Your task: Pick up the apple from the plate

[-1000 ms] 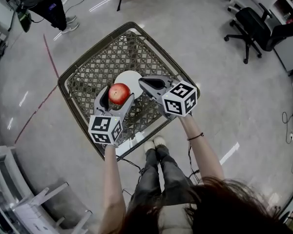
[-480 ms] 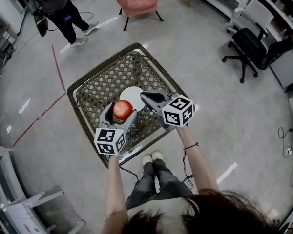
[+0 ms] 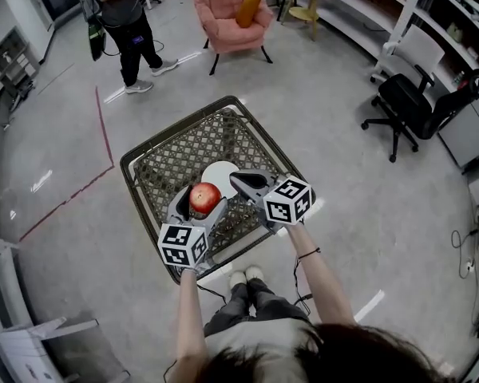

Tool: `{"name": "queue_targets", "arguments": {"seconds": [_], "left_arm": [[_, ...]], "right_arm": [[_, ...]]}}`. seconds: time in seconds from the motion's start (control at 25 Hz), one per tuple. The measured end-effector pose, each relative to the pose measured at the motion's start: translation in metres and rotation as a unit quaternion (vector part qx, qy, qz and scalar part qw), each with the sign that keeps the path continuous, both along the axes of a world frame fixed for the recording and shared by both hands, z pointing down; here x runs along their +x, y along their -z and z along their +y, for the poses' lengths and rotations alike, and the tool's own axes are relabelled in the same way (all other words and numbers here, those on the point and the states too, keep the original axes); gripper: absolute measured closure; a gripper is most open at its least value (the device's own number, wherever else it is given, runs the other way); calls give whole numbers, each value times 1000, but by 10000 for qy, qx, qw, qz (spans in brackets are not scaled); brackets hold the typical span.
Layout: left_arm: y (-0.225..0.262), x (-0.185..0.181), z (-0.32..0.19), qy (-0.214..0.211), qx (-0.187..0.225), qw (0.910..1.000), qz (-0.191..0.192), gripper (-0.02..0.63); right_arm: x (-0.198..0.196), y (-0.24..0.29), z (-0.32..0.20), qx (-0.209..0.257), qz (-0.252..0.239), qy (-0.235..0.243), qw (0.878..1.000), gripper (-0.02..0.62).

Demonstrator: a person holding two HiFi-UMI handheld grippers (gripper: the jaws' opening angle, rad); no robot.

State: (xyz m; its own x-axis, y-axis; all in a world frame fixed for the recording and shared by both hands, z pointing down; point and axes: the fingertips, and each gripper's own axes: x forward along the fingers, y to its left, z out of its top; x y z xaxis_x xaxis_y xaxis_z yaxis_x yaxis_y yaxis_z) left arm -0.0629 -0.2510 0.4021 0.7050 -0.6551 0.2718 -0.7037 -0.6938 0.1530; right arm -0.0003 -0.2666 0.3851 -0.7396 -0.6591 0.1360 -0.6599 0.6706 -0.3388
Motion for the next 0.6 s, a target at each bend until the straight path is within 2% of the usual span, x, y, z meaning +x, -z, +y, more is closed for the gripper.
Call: {"name": "queue_targets", "arguments": {"seconds": [0.6], "left_arm": [[17, -11, 25, -134, 75, 9999, -45, 204]], "right_arm": [[-15, 23, 27, 124, -283, 78, 9995, 586]]}}
